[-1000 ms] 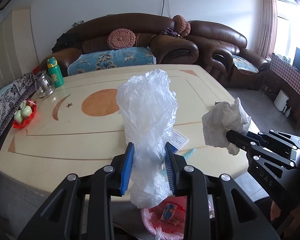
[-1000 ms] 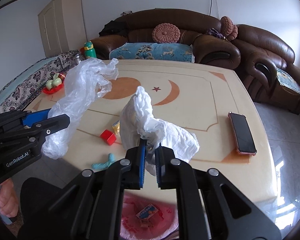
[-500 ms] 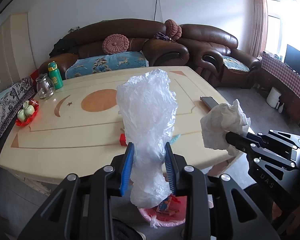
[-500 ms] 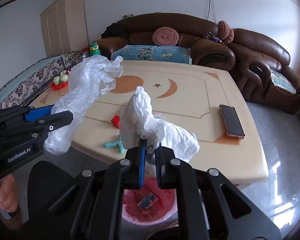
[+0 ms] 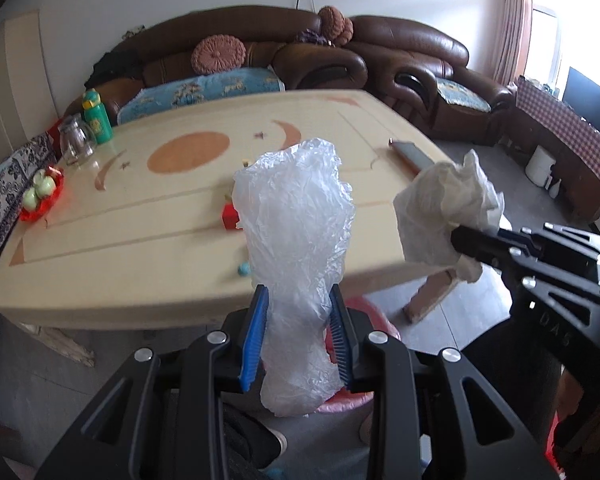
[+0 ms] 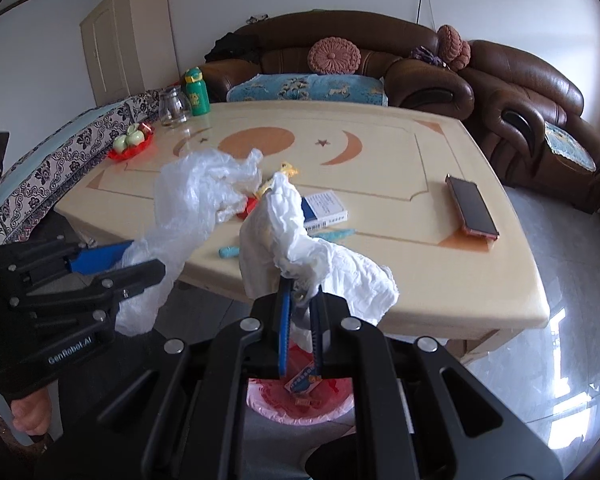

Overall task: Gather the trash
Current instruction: 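Lift the plastic bag and tissue and carry both over the pink bin, then open the right tool to drop the tissue while the left tool releases the bag, then move both open tools back up over the table, then reach the left tool to the red block while the right tool reaches the blue-and-white box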

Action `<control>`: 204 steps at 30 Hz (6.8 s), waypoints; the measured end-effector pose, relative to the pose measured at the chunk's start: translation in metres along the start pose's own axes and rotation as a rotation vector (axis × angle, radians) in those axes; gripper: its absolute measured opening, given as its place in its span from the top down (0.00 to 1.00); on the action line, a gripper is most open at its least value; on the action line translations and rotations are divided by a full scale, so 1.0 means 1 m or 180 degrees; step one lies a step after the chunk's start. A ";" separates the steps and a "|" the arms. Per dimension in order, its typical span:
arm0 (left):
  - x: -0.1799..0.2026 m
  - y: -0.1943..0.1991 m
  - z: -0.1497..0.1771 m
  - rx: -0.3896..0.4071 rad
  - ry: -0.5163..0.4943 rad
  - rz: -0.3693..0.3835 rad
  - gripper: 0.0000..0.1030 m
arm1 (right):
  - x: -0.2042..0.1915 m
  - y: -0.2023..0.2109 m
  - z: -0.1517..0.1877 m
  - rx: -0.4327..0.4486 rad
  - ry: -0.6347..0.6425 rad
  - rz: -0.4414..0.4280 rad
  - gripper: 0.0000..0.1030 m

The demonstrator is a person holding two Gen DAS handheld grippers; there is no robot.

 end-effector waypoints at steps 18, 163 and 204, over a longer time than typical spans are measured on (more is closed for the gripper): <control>-0.005 -0.060 0.062 -0.0573 -0.0016 -0.0024 0.71 | -0.001 -0.048 0.051 -0.0409 -0.0106 -0.0048 0.90; -0.096 0.023 -0.075 0.0045 0.0302 -0.0547 0.11 | 0.005 -0.004 -0.041 0.0293 0.0460 -0.0189 0.08; -0.086 -0.194 -0.122 -0.0734 -0.0111 -0.0626 0.11 | 0.048 -0.227 -0.069 -0.0767 0.0435 -0.0788 0.08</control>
Point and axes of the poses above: each gripper's, at about its wrist camera, not at the fingertips, and y roughly against the way its jaws point, x to its right, z to its underside, the point moved 3 cm from there along -y, roughly the way its jaws point, and after that the axes turned 9 degrees about y, right-handed, at the moved point
